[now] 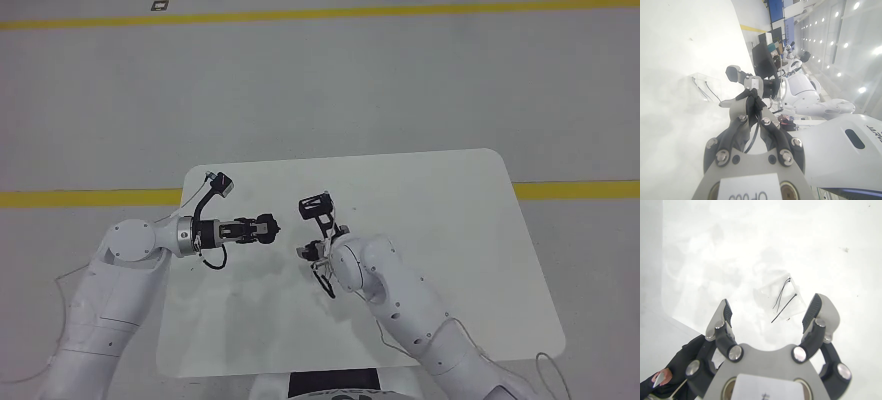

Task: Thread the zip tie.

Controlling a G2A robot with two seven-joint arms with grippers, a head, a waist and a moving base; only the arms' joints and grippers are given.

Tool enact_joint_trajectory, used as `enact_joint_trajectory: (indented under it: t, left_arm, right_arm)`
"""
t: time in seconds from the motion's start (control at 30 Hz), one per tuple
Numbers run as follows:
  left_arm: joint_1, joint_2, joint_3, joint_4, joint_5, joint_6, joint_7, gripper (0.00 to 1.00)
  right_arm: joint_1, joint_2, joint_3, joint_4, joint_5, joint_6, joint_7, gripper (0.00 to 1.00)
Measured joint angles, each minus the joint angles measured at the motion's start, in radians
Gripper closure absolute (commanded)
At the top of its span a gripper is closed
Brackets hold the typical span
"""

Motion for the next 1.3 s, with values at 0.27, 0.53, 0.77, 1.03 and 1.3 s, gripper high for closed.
enact_joint_trajectory:
  t: [0.27,0.53,0.77,1.03,1.3]
  left_arm:
    - [0.0,0.0,0.0,0.0,0.0,0.0,0.0,1.0]
    - [0.0,0.0,0.0,0.0,0.0,0.0,0.0,1.0]
    - [0.0,0.0,0.0,0.0,0.0,0.0,0.0,1.0]
    - [0.0,0.0,0.0,0.0,0.0,0.0,0.0,1.0]
    - [0.0,0.0,0.0,0.0,0.0,0.0,0.0,1.0]
  right_arm:
    - [-0.023,-0.04,0.041,0.008,-0.035,0.0,0.004,0.0]
    - [-0.027,-0.04,0.042,0.009,-0.032,-0.003,-0.004,0.0]
    - [-0.041,-0.038,0.051,0.009,-0.037,-0.012,-0.039,0.0]
    - [-0.043,-0.039,0.048,0.006,-0.053,0.0,-0.038,0.54]
    - [-0.047,-0.041,0.053,0.005,-0.061,0.0,-0.034,0.64]
